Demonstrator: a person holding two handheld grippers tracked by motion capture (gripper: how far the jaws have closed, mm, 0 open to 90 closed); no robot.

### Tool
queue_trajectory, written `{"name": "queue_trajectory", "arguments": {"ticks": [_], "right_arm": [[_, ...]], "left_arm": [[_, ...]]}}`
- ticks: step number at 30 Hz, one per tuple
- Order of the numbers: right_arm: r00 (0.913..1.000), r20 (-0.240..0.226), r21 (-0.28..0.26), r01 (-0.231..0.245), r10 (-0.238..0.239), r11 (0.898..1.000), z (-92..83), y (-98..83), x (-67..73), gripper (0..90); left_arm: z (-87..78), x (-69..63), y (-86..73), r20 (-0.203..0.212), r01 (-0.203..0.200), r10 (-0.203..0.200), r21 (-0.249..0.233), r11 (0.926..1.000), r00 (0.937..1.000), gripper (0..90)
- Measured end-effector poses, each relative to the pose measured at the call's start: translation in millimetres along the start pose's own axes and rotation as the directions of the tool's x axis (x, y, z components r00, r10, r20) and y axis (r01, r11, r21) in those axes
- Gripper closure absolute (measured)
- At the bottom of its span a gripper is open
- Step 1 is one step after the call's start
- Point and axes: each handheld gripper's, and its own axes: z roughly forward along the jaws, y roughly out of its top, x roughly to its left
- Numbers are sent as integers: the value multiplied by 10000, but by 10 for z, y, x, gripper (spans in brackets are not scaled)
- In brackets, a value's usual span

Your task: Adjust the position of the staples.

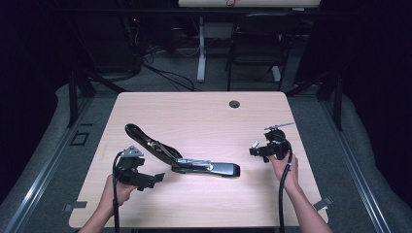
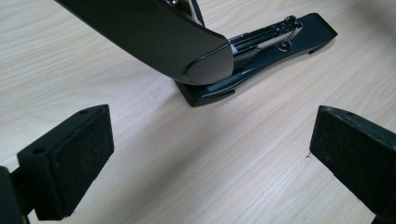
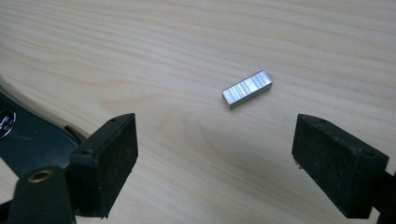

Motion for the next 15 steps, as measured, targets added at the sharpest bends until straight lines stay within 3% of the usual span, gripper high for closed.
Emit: {"name": "queue_trajectory", "arguments": {"ticks": [15], "right_arm": [[9991, 398, 343, -172, 158, 9993, 204, 131, -95, 154]], "left_arm": [[-8, -1, -28, 10, -52, 51, 127, 9999, 10000, 0]]}}
